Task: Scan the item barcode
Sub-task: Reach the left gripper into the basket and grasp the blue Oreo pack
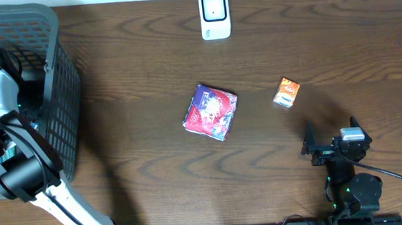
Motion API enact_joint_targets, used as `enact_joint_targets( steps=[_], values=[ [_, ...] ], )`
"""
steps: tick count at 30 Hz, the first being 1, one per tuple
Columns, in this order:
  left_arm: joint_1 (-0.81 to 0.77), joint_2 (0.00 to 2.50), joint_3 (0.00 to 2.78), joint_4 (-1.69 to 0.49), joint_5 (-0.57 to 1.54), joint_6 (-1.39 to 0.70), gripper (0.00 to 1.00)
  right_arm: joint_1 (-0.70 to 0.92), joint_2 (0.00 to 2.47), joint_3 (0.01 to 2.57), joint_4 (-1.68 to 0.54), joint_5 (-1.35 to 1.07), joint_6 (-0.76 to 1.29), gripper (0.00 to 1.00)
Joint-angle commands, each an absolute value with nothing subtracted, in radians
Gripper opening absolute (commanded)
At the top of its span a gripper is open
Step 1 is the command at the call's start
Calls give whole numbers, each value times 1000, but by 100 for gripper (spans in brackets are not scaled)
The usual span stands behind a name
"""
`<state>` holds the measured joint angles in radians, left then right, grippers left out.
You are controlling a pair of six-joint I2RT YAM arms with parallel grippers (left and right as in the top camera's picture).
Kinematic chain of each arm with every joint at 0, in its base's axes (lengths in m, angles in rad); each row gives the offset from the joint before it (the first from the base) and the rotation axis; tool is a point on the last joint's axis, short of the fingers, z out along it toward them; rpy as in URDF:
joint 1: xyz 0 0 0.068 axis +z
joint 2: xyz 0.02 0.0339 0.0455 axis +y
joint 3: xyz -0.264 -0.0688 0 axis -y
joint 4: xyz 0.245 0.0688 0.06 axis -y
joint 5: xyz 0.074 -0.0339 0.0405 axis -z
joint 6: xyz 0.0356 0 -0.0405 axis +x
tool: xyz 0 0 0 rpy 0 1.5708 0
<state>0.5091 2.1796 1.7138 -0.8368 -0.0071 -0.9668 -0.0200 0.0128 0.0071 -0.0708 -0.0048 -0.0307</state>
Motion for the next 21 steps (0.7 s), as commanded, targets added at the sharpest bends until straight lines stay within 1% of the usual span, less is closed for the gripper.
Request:
enact_joint_targets(
  steps=[1,2,6,10,17,19,21],
  values=[
    [506,2197,1719,-840,-12,-922,27,-27,9,6,-75,-9,-39,99],
    [507,2196,1719,-842,-10,-905,8,-27,9,6,-75,-9,-39,99],
    [514,2147,1719,-890,-8,-883,7,-27,9,6,-75,-9,-39,99],
    [514,2019,1719,-899,10,-823,7,-27,9,6,-75,-9,-39,99],
    [506,1646,1719,-857,19,-800,7,-27,9,6,-75,-9,-39,99],
    [487,1511,1719,-824,19,-794,7,-27,9,6,-75,-9,-39,99],
    [463,1431,1719,-805,23,-773,7,-27,9,6,-75,-9,-39,99]
  ],
)
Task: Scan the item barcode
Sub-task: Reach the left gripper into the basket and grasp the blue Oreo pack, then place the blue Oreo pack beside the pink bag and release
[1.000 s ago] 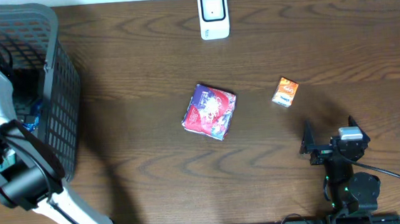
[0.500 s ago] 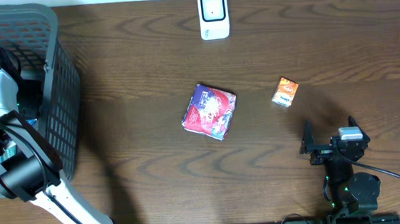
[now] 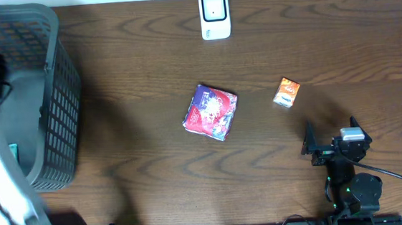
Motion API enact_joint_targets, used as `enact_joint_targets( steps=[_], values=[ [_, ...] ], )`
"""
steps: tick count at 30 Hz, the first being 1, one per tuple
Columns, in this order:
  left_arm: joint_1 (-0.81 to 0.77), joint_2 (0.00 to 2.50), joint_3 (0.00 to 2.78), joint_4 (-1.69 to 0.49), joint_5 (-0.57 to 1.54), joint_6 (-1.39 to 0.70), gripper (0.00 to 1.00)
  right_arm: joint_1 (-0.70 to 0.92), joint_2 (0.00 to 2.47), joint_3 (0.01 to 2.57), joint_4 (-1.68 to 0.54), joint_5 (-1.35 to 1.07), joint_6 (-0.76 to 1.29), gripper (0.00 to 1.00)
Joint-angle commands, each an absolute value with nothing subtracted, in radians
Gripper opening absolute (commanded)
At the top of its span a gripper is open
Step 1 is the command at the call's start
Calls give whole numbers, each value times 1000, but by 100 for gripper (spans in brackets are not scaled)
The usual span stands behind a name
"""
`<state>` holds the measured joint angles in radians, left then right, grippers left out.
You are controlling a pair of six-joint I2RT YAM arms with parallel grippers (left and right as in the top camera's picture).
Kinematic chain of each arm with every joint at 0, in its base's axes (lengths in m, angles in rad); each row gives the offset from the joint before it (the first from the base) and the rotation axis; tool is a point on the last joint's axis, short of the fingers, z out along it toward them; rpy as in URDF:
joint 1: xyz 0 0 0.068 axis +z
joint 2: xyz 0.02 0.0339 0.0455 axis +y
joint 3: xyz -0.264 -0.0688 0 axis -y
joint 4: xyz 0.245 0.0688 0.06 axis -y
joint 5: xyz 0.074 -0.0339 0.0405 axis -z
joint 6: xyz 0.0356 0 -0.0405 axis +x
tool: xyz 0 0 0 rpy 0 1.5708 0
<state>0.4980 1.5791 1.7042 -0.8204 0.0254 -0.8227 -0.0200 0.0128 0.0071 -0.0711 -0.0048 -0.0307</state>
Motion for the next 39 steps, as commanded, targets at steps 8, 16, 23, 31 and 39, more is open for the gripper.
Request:
enact_joint_targets(
  steps=[8,16,23,31,39],
  values=[
    [140,1219,1719,-699,256,-500,7,-27,9,6,-75,-9,-39,99],
    [-408,1415,1719,-743,262,-306,7,-27,9,6,-75,-9,-39,99],
    [-616,1751,1719,-713,262,-255,7,-27,9,6,-75,-9,-39,99],
    [-671,1964,1719,-718,263,-270,73,-27,9,6,-75,-9,-39,99],
    [-603,1839,1759,-775,262,-270,83,-27,9,6,-75,-9,-39,99]
  ],
)
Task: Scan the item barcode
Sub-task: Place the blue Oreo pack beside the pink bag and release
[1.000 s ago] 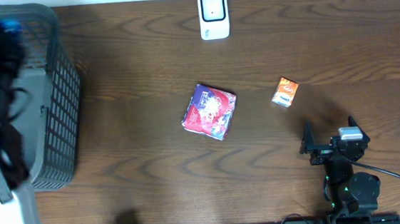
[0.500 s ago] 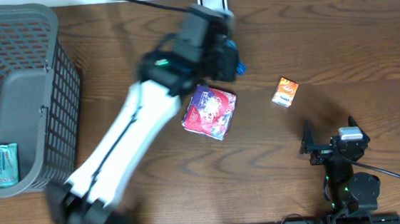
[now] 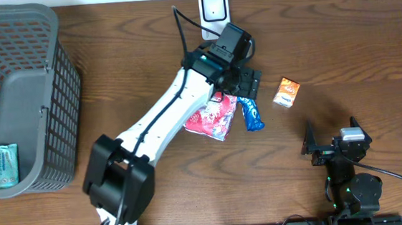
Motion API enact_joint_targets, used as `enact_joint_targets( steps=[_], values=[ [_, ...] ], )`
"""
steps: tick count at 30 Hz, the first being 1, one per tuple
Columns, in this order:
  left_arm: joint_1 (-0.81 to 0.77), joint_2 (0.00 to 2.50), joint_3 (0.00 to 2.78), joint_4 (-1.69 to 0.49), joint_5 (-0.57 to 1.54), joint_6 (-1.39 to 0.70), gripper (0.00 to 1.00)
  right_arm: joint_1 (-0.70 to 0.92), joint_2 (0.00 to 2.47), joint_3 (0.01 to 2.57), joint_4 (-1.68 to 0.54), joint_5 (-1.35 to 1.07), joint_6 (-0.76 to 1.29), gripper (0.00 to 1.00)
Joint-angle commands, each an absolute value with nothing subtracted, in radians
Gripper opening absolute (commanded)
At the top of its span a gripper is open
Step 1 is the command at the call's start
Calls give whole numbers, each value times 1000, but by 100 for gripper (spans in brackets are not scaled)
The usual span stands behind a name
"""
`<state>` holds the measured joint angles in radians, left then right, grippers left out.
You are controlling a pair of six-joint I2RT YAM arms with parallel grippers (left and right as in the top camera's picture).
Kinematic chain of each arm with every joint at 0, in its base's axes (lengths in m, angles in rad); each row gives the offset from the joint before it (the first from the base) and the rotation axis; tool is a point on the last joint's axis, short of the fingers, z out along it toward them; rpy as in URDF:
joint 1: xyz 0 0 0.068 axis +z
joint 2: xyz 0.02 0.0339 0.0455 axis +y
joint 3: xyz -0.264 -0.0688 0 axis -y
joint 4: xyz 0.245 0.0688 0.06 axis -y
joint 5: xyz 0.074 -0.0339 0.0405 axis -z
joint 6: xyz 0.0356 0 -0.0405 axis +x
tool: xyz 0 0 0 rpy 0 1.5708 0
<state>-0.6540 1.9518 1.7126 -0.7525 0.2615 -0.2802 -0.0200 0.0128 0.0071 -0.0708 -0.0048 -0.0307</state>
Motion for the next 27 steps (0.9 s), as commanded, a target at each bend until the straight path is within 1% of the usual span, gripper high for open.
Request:
enact_joint_targets(
  steps=[1,6,8,11,12,13,15,18,20,23,24,27],
  values=[
    [-580,1802,1762,-782,262,-270,84,-27,9,6,-75,-9,-39,99],
    [-386,1589,1762,-822,188,-270,84,-27,9,6,-75,-9,-39,99],
    [-250,1493,1762,-838,130,-271,84,-27,9,6,-75,-9,-39,99],
    [-33,1390,1762,-858,97,-272,84,-27,9,6,-75,-9,-39,99],
    [94,1354,1762,-875,85,-275,84,-27,9,6,-75,-9,-39,99],
    [121,1348,1762,-880,84,-276,84,-27,9,6,-75,-9,-39,99],
    [289,1330,1762,-929,84,-307,84,-27,9,6,-75,-9,-39,99],
    [476,1345,1751,-1010,80,-323,84,-27,9,6,-75,-9,-39,99],
    [562,1368,1730,-1042,61,-324,84,-27,9,6,-75,-9,-39,99],
    [645,1419,1692,-1046,53,-336,84,-27,9,6,-75,-9,-39,99],
    [677,1466,1671,-1053,35,-373,84,-27,9,6,-75,-9,-39,99],
    [696,1551,1647,-1064,20,-381,84,-27,9,6,-75,-9,-39,99]
  ],
)
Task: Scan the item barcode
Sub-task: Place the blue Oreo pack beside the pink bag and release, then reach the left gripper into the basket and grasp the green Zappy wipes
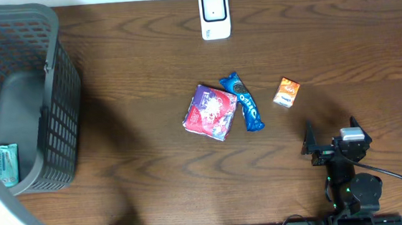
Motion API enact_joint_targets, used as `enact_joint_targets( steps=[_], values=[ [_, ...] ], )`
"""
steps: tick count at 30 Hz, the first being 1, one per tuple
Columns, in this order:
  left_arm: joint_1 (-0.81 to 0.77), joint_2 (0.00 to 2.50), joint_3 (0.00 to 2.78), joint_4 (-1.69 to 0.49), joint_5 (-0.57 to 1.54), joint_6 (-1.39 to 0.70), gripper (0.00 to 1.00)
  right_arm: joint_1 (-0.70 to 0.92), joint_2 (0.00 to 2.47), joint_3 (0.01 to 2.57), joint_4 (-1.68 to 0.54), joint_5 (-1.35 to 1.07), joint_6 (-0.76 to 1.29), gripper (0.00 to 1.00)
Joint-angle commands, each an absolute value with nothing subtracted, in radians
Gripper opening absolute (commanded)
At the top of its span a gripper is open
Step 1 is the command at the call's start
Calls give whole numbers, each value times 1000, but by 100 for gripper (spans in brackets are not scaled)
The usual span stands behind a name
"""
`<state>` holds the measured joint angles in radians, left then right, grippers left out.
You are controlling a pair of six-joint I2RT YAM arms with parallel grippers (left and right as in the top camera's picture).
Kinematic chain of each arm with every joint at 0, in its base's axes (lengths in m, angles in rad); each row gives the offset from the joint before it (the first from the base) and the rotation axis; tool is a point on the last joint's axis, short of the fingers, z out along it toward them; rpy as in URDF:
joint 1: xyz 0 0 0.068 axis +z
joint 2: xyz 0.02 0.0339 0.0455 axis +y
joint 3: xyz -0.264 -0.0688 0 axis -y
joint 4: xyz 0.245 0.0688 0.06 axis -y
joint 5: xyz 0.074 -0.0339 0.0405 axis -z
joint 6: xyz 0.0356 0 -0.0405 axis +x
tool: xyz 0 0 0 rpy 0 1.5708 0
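The white barcode scanner [214, 14] stands at the far edge of the table. A blue snack packet [242, 111] lies flat mid-table, touching the right side of a purple-and-red packet [210, 112]. A small orange box [286, 92] lies to their right. My left arm [0, 214] is a white blur at the lower left edge, with a dark part over the basket's left side; I cannot make out its fingers. My right gripper [330, 131] rests open near the front right, holding nothing.
A grey mesh basket [56, 102] fills the far left, with a teal packet [0, 164] on its floor. The brown table [148, 174] runs on between the basket and the packets.
My left arm was stretched over the table's middle with its gripper at the blue packet, just below the scanner. Now the arm is back at the left edge and the packet lies on the table.
My left arm first stood in the basket, then showed as a blur at the left edge. After that it reached mid-table with the blue packet below the scanner. Now the packet lies beside the purple one. The right arm never moved.
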<state>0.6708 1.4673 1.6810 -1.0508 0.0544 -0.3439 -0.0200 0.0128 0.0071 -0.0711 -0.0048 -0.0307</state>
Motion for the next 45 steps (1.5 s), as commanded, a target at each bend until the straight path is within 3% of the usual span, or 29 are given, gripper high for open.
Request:
enact_joint_targets(
  steps=[1,7,16,33,39,43,45],
  values=[
    [696,1583,1642,-1071,-7,-400,84,-27,9,6,-75,-9,-39,99],
    [696,1760,1639,-1137,-266,-615,84,-27,9,6,-75,-9,-39,99],
    [695,1952,1638,-1131,-403,-788,84,-27,9,6,-75,-9,-39,99],
    [690,2128,1638,-955,-405,-807,82,-27,9,6,-75,-9,-39,99],
    [690,2153,1638,-954,-405,-806,58,-27,9,6,-75,-9,-39,99],
    [690,2153,1638,-955,-405,-806,9,-27,9,6,-75,-9,-39,99],
    [690,2153,1638,-964,-405,-804,8,-27,9,6,-75,-9,-39,99]
  ],
)
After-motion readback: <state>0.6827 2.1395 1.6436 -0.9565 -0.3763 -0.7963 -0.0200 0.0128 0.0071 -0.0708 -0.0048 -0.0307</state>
